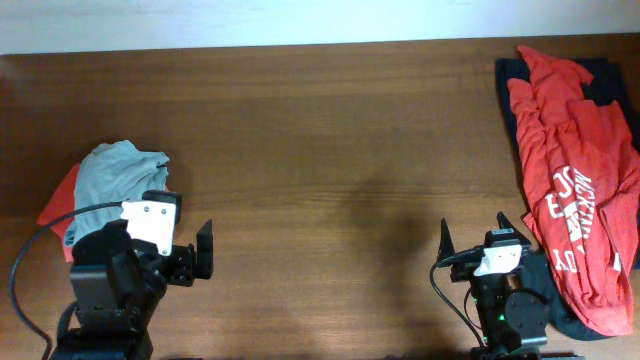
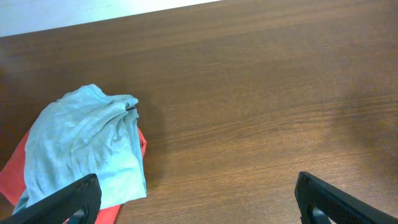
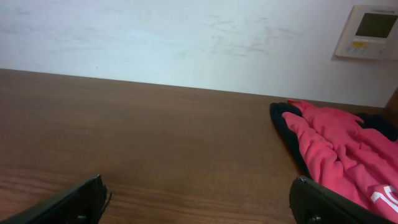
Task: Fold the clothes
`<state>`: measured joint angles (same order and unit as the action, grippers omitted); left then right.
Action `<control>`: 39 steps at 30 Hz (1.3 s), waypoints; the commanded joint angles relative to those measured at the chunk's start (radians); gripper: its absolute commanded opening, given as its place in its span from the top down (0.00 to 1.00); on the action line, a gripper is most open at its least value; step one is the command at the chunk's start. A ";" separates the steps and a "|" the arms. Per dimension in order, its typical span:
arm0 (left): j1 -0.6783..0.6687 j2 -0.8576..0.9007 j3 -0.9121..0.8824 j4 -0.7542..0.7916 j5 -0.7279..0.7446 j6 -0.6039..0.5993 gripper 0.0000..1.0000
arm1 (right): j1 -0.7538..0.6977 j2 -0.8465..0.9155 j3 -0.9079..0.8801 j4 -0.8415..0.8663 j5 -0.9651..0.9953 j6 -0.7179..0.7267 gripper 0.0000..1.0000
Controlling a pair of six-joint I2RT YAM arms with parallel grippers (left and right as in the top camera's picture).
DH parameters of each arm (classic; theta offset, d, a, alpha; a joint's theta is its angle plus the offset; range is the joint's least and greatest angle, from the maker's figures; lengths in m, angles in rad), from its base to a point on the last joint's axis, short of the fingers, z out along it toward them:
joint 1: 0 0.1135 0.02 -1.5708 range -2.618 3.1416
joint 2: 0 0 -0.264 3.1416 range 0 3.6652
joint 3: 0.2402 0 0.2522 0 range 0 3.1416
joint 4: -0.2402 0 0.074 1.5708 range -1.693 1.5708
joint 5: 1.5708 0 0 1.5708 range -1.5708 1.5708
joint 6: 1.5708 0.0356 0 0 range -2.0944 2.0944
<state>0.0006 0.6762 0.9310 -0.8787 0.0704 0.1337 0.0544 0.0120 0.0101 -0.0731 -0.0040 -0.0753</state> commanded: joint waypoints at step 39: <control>-0.009 -0.672 -0.922 0.807 -0.034 -0.081 0.01 | 0.005 -0.008 -0.005 -0.007 0.016 0.001 0.01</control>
